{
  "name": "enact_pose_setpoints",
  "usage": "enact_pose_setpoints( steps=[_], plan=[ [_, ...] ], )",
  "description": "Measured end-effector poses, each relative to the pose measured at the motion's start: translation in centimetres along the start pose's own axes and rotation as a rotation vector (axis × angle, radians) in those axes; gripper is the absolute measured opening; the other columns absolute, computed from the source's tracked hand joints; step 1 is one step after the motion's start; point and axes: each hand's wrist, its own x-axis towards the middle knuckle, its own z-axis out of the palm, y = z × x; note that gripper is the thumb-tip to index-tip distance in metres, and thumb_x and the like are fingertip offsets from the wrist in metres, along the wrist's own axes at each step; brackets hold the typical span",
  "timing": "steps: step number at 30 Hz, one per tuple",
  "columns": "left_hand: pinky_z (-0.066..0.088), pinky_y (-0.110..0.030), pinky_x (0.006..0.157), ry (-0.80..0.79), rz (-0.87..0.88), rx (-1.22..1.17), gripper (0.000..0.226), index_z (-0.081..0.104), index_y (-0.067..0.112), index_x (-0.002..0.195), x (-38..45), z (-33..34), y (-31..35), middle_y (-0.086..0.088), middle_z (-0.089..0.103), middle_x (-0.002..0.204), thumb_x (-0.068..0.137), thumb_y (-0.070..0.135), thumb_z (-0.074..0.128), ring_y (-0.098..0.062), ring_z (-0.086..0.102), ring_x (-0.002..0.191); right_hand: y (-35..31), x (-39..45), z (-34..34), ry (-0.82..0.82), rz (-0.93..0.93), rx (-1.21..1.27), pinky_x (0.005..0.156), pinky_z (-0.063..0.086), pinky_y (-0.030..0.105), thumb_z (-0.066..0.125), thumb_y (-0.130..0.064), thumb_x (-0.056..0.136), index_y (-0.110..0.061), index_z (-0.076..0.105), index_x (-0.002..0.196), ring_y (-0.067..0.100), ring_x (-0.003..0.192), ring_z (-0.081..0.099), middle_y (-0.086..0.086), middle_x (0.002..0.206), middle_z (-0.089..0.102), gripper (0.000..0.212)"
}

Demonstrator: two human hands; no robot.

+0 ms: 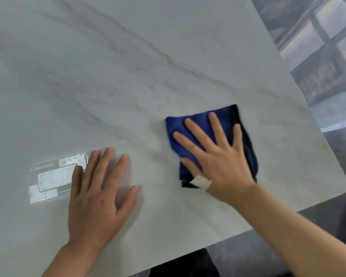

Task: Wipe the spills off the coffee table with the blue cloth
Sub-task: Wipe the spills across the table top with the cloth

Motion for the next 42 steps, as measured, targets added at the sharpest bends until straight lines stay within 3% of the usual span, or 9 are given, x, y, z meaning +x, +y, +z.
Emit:
enact_pose_setpoints(
  steps=[6,9,13,16,20,26,30,37,42],
  plan=[
    [0.023,-0.054,0.11,-0.015,0.001,0.004,0.07,0.048,0.015,0.136,0.0,0.0,0.0,-0.011,0.04,0.146,0.092,0.059,0.016,-0.03,0.031,0.137,-0.1,-6.5,0.8,0.025,0.091,0.051,0.105,0.02,0.069,0.025,-0.048,0.094,-0.033,0.032,0.143,0.039,0.14,0.02,-0.001,0.151,0.033,0.052],
    [0.025,-0.056,0.109,-0.019,-0.007,0.003,0.07,0.048,0.014,0.136,0.1,-0.1,0.1,-0.012,0.041,0.145,0.092,0.059,0.016,-0.031,0.033,0.136,-2.9,-9.2,1.5,0.002,-0.064,0.058,0.101,0.021,0.068,0.018,-0.049,0.097,-0.035,0.034,0.14,0.039,0.139,0.02,-0.004,0.15,0.032,0.048],
    [0.025,-0.055,0.109,-0.034,-0.006,0.008,0.071,0.047,0.015,0.137,0.1,0.0,0.1,-0.012,0.04,0.146,0.092,0.06,0.015,-0.031,0.032,0.137,-3.6,-8.3,1.2,-0.042,-0.255,0.002,0.098,0.027,0.074,0.031,-0.057,0.089,-0.039,0.039,0.138,0.043,0.135,0.028,-0.007,0.148,0.038,0.052],
    [0.023,-0.053,0.11,-0.039,-0.013,0.013,0.072,0.046,0.016,0.137,0.0,0.1,0.1,-0.012,0.039,0.147,0.091,0.061,0.014,-0.031,0.03,0.138,-3.0,-5.4,0.7,-0.055,-0.301,-0.048,0.097,0.018,0.074,0.026,-0.062,0.088,-0.041,0.031,0.141,0.043,0.138,0.023,-0.007,0.15,0.033,0.057],
    [0.019,-0.051,0.111,-0.044,-0.014,0.01,0.073,0.045,0.017,0.138,0.1,-0.1,0.1,-0.011,0.037,0.148,0.091,0.062,0.013,-0.029,0.028,0.139,-2.3,-2.8,0.5,-0.036,-0.188,-0.034,0.102,0.009,0.071,0.022,-0.062,0.09,-0.042,0.025,0.143,0.041,0.141,0.014,-0.008,0.154,0.026,0.057],
    [0.02,-0.052,0.111,-0.037,-0.014,-0.01,0.074,0.046,0.015,0.137,0.1,-0.3,0.2,-0.011,0.038,0.147,0.091,0.062,0.013,-0.03,0.029,0.139,-0.5,-6.3,0.7,-0.025,-0.011,0.03,0.101,0.02,0.073,0.029,-0.058,0.089,-0.034,0.034,0.141,0.042,0.139,0.018,-0.002,0.151,0.032,0.058],
    [0.022,-0.054,0.11,-0.044,-0.016,-0.001,0.074,0.047,0.013,0.136,0.2,-0.4,0.3,-0.013,0.04,0.146,0.091,0.061,0.013,-0.032,0.031,0.137,-2.8,-9.9,1.6,-0.023,-0.081,0.093,0.099,0.019,0.07,0.039,-0.062,0.084,-0.04,0.036,0.139,0.04,0.14,0.016,-0.006,0.152,0.03,0.059],
    [0.021,-0.052,0.11,-0.04,-0.024,0.003,0.076,0.048,0.013,0.136,0.0,-0.3,0.5,-0.014,0.04,0.146,0.09,0.063,0.013,-0.031,0.03,0.138,-2.6,-7.1,1.5,0.02,-0.208,0.054,0.101,0.02,0.073,0.031,-0.061,0.088,-0.045,0.036,0.138,0.04,0.138,0.026,-0.011,0.149,0.036,0.052],
    [0.015,-0.048,0.112,-0.031,-0.027,-0.022,0.077,0.046,0.016,0.137,0.0,-0.1,0.4,-0.01,0.037,0.148,0.089,0.065,0.013,-0.027,0.025,0.14,3.9,-4.2,0.8,0.024,0.047,-0.019,0.097,0.023,0.073,0.028,-0.054,0.09,-0.037,0.037,0.14,0.041,0.137,0.028,-0.002,0.149,0.037,0.054]
  ],
)
